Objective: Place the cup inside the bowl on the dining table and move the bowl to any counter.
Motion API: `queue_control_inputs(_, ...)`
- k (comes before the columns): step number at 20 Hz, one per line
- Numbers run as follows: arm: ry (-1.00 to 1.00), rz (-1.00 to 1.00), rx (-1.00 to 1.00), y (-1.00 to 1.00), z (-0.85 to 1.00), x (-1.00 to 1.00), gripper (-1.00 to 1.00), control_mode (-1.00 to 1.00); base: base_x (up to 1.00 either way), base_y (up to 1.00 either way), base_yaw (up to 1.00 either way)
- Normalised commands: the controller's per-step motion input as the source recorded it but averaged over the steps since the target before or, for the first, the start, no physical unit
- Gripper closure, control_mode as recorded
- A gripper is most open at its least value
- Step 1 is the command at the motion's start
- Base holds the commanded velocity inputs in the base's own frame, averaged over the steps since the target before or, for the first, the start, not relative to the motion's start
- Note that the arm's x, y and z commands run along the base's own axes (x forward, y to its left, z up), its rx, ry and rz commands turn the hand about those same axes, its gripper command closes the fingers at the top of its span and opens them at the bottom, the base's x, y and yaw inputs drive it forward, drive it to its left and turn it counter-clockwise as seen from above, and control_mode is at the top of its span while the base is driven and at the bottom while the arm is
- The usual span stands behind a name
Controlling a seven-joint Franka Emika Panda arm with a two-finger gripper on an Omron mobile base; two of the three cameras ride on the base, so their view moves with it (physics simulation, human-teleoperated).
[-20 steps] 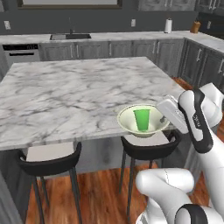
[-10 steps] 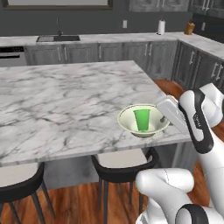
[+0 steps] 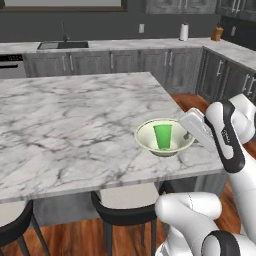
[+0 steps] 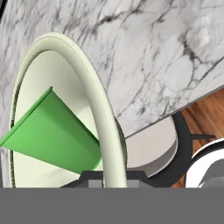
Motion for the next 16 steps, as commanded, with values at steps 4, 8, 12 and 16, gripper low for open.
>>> queue_control_inputs(4, 0.00, 0.00, 0.00, 0.00, 0.00, 0.00, 1.00, 1.00, 0.71, -0.44, 0.00)
queue_control_inputs(8, 0.00, 0.00, 0.00, 0.00, 0.00, 0.00, 1.00, 1.00, 0.67, -0.30, 0.01)
queue_control_inputs(12, 0.00, 0.00, 0.00, 0.00, 0.00, 0.00, 1.00, 1.00, 0.14, -0.05, 0.00)
queue_control_inputs(16, 0.00, 0.00, 0.00, 0.00, 0.00, 0.00, 1.00, 1.00, -0.62, -0.48, 0.00)
